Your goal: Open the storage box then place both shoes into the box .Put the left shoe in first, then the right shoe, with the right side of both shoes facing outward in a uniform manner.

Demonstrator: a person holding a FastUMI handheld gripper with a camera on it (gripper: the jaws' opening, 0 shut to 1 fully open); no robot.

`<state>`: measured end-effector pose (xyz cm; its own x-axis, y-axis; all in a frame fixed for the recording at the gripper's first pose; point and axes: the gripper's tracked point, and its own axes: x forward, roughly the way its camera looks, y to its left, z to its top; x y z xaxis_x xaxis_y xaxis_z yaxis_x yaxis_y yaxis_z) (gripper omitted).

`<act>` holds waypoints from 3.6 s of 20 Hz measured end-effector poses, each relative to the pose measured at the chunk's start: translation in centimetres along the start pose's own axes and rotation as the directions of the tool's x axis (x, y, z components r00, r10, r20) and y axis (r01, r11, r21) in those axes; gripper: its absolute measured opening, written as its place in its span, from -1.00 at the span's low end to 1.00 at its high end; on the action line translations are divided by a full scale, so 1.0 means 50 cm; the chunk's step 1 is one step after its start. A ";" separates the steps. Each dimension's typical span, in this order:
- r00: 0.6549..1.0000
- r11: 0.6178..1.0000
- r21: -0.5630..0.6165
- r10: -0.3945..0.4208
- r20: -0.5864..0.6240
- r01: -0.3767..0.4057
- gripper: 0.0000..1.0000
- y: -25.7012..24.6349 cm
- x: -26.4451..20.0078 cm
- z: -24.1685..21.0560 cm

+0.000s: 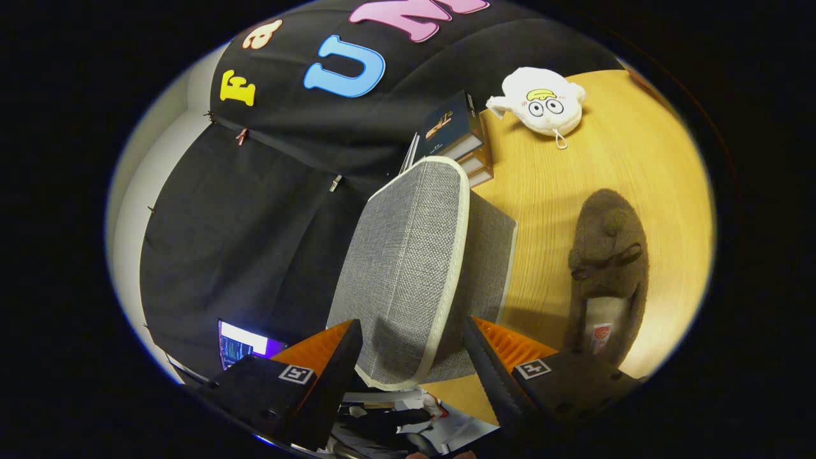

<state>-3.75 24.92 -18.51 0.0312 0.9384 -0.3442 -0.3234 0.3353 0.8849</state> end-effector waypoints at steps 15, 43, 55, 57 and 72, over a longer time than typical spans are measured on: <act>0.983 0.968 0.199 0.170 -0.064 -0.154 -0.48 0.039 -0.005 -0.001; 0.981 0.984 0.108 0.126 0.150 -0.143 -0.90 0.386 0.066 0.080; 0.988 0.990 0.038 0.135 0.076 -0.138 -0.89 0.563 0.311 0.028; 0.991 0.992 0.044 0.116 0.061 -0.118 -0.90 0.571 0.355 0.011; 0.974 0.983 -0.182 0.003 0.225 0.039 0.94 0.537 0.334 0.046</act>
<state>-9.74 49.80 0.24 0.2426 0.9340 -0.2622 -0.4887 0.3511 0.7987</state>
